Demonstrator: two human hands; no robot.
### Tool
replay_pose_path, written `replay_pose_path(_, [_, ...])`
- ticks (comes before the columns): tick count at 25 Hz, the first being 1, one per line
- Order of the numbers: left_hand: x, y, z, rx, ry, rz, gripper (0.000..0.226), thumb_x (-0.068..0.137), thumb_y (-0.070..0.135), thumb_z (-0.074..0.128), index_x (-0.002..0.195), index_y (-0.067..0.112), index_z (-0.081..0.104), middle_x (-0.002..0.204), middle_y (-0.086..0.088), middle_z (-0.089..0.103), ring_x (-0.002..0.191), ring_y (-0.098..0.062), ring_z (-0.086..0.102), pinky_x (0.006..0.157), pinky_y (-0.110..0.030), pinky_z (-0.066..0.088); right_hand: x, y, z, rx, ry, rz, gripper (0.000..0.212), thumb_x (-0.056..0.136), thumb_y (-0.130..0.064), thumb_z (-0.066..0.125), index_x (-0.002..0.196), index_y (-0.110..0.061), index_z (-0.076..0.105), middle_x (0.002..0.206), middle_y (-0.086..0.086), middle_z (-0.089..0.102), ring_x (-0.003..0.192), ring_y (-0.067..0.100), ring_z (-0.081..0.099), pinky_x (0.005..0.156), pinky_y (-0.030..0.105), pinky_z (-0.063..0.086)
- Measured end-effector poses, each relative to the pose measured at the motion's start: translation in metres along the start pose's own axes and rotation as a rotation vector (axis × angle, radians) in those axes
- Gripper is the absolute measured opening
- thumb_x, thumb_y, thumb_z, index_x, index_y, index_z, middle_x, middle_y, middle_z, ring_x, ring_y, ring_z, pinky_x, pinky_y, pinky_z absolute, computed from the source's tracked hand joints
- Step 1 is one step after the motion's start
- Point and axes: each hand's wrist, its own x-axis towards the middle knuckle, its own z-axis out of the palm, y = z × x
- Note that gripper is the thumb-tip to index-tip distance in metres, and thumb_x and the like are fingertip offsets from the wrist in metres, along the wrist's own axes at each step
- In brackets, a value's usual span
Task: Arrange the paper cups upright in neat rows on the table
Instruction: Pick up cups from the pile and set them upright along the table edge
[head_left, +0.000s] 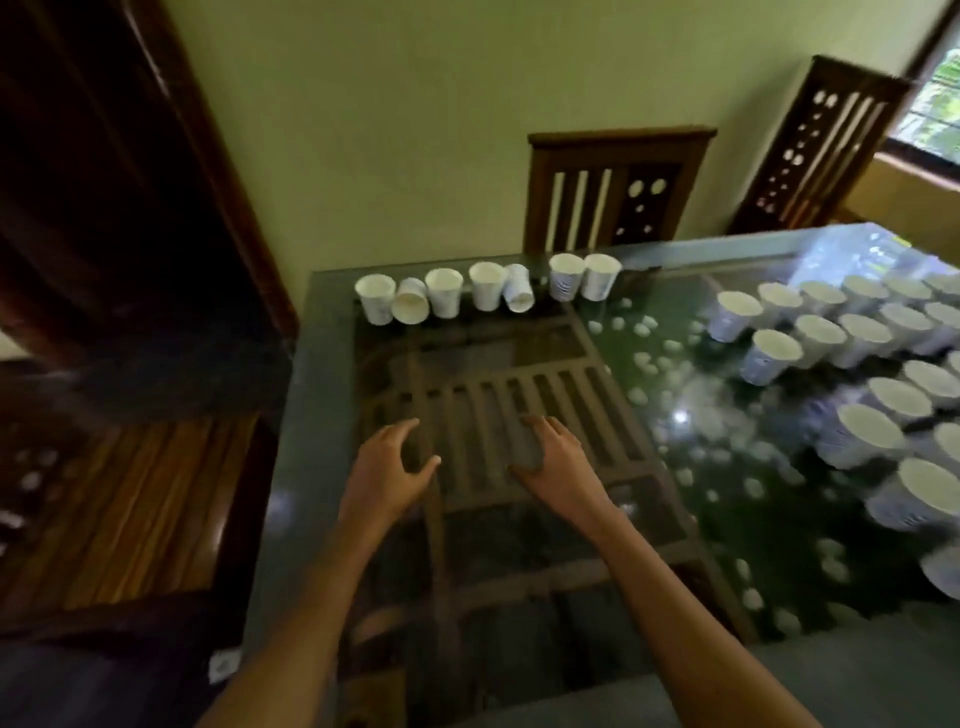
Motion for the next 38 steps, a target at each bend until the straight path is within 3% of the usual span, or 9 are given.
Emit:
replay_pose_path(7, [0.113, -0.039, -0.022, -0.087, 0.048, -0.136, 0.059, 0.079, 0.027, 0.071, 0.131, 0.01, 0.049, 0.13, -0.011, 0.054, 0.12, -0.023, 0.051, 0.099, -0.031, 0.041, 0.147, -0.033, 0.022, 0.041, -0.028, -0.049, 0.058, 0.081, -0.018, 0.069, 0.132, -0.01, 0.044, 0.132, 0.007, 0.048, 0.124, 0.022, 0.044, 0.091, 0.017, 0.031])
replay_pose_path(15, [0.25, -0.086, 0.005, -0.195, 0.214, -0.232, 0.062, 0.081, 0.021, 0.069, 0.136, 0.012, 0.041, 0.137, -0.009, 0.049, 0.126, -0.022, 0.045, 0.102, -0.026, 0.033, 0.308, -0.031, 0.079, 0.073, 0.001, -0.171, 0.052, 0.086, -0.019, 0.064, 0.133, -0.014, 0.043, 0.133, 0.004, 0.05, 0.124, 0.019, 0.046, 0.098, 0.021, 0.034])
replay_pose_path(20, [0.302, -0.129, 0.032, -0.237, 0.289, -0.324, 0.079, 0.073, 0.027, 0.076, 0.14, 0.017, 0.034, 0.141, -0.005, 0.044, 0.131, -0.023, 0.039, 0.108, -0.043, 0.033, 0.371, -0.022, 0.116, -0.087, 0.005, -0.287, 0.053, 0.094, -0.017, 0.053, 0.142, -0.013, 0.032, 0.148, 0.007, 0.032, 0.137, 0.021, 0.029, 0.111, 0.029, 0.026])
replay_pose_path(25, [0.332, -0.149, 0.048, -0.392, 0.296, -0.287, 0.08, 0.063, 0.026, 0.084, 0.132, 0.02, 0.044, 0.13, 0.0, 0.055, 0.12, -0.016, 0.05, 0.099, -0.034, 0.042, 0.409, -0.015, 0.136, -0.331, -0.035, -0.371, 0.056, 0.091, -0.011, 0.054, 0.142, -0.009, 0.032, 0.151, 0.009, 0.027, 0.141, 0.024, 0.023, 0.115, 0.032, 0.018])
replay_pose_path(27, [0.338, -0.149, 0.05, -0.439, 0.298, -0.267, 0.08, 0.062, 0.02, 0.085, 0.131, 0.015, 0.044, 0.128, 0.0, 0.055, 0.116, -0.013, 0.051, 0.095, -0.028, 0.043, 0.408, -0.015, 0.137, -0.352, -0.001, -0.382, 0.06, 0.075, -0.008, 0.073, 0.13, -0.005, 0.05, 0.139, 0.014, 0.046, 0.13, 0.03, 0.043, 0.107, 0.038, 0.035])
replay_pose_path(29, [0.342, -0.147, 0.049, -0.49, 0.3, -0.267, 0.075, 0.063, 0.013, 0.083, 0.129, 0.013, 0.046, 0.127, -0.003, 0.055, 0.111, -0.01, 0.049, 0.09, -0.023, 0.04, 0.407, -0.009, 0.139, -0.377, 0.068, -0.436, 0.065, 0.044, -0.011, 0.092, 0.104, -0.007, 0.068, 0.11, 0.012, 0.066, 0.101, 0.028, 0.065, 0.082, 0.036, 0.054])
replay_pose_path(31, [0.342, -0.144, 0.047, -0.507, 0.296, -0.269, 0.073, 0.064, 0.013, 0.083, 0.128, 0.013, 0.047, 0.126, -0.003, 0.055, 0.109, -0.009, 0.048, 0.088, -0.022, 0.039, 0.399, -0.007, 0.138, -0.374, 0.145, -0.458, 0.069, 0.028, -0.018, 0.095, 0.092, -0.011, 0.071, 0.095, 0.007, 0.07, 0.086, 0.023, 0.07, 0.069, 0.031, 0.056])
replay_pose_path(35, [0.336, -0.146, 0.046, -0.531, 0.293, -0.302, 0.074, 0.066, 0.017, 0.081, 0.13, 0.015, 0.044, 0.131, -0.005, 0.052, 0.118, -0.019, 0.048, 0.095, -0.031, 0.042, 0.382, -0.008, 0.131, -0.336, 0.167, -0.392, 0.071, 0.03, -0.024, 0.096, 0.095, -0.011, 0.07, 0.094, 0.006, 0.071, 0.084, 0.023, 0.07, 0.065, 0.032, 0.058])
replay_pose_path(38, [0.324, -0.146, 0.047, -0.535, 0.311, -0.324, 0.074, 0.066, 0.017, 0.081, 0.13, 0.015, 0.044, 0.131, -0.006, 0.052, 0.12, -0.022, 0.048, 0.098, -0.035, 0.042, 0.378, -0.011, 0.128, -0.223, 0.224, -0.307, 0.052, 0.052, -0.011, 0.09, 0.098, -0.005, 0.068, 0.096, 0.012, 0.07, 0.083, 0.028, 0.069, 0.065, 0.038, 0.059])
